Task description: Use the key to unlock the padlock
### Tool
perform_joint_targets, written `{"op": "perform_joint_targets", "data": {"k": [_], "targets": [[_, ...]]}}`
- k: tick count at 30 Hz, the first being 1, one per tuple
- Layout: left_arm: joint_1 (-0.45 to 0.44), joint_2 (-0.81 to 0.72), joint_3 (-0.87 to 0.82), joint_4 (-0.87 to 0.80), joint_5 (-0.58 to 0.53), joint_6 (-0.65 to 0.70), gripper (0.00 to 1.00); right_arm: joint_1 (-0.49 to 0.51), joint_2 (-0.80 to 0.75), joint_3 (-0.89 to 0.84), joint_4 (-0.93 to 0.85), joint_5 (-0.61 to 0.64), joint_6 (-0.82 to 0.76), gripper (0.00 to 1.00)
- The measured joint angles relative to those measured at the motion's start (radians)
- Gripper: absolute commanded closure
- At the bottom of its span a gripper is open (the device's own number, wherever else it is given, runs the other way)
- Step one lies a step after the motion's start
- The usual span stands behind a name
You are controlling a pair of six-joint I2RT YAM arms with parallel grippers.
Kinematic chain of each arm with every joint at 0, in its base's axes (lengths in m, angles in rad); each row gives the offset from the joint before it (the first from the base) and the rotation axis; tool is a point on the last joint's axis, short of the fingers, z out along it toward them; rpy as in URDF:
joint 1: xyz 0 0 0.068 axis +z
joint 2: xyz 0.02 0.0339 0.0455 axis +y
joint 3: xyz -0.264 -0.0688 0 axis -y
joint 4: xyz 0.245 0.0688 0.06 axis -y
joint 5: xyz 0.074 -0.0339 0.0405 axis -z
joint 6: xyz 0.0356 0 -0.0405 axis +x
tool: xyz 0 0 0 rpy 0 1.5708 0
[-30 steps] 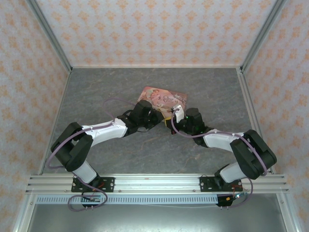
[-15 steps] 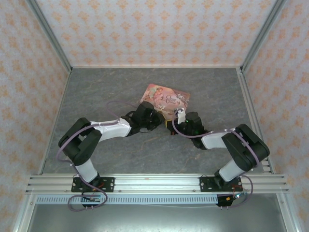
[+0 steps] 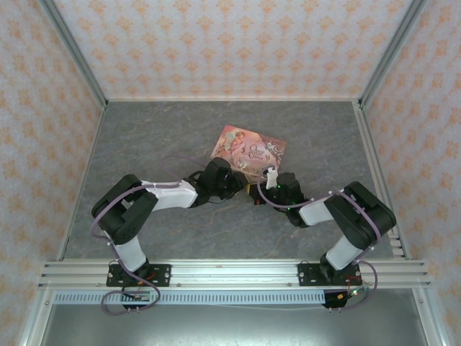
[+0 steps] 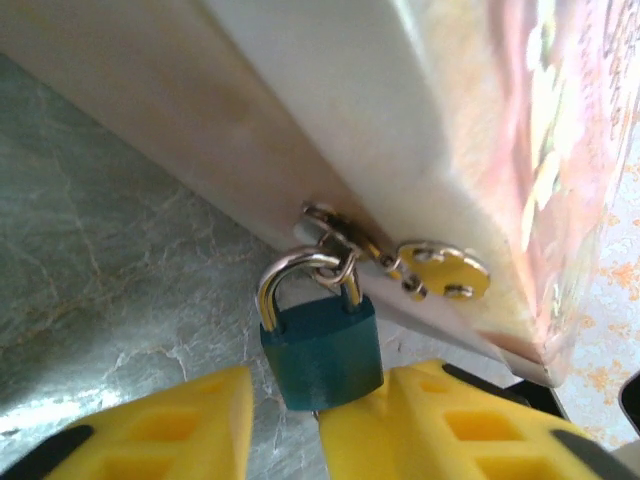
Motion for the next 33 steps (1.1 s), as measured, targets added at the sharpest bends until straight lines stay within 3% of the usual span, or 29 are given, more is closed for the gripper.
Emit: {"op": "perform_joint_targets", "data": {"k": [5, 11, 22, 33], "targets": [[0.011, -0.058, -0.048, 0.001, 0.001, 0.006, 0.32, 0.0, 0.013, -0.012, 0.032, 0.0, 0.031, 1.0], [0.059, -0.165, -0.144, 0.057, 0.0, -0.013, 0.26, 0.0, 0.013, -0.014, 0.042, 0.0, 0.081, 1.0], [0.072, -0.058, -0.247, 0.401, 0.021, -0.163, 0.36, 0.005, 0.012, -0.014, 0.043, -0.003, 0.266, 1.0], [0.05, 0.007, -0.245, 0.511, 0.02, -0.225, 0.48, 0.011, 0.002, -0.001, 0.042, -0.003, 0.381, 1.0]]}}
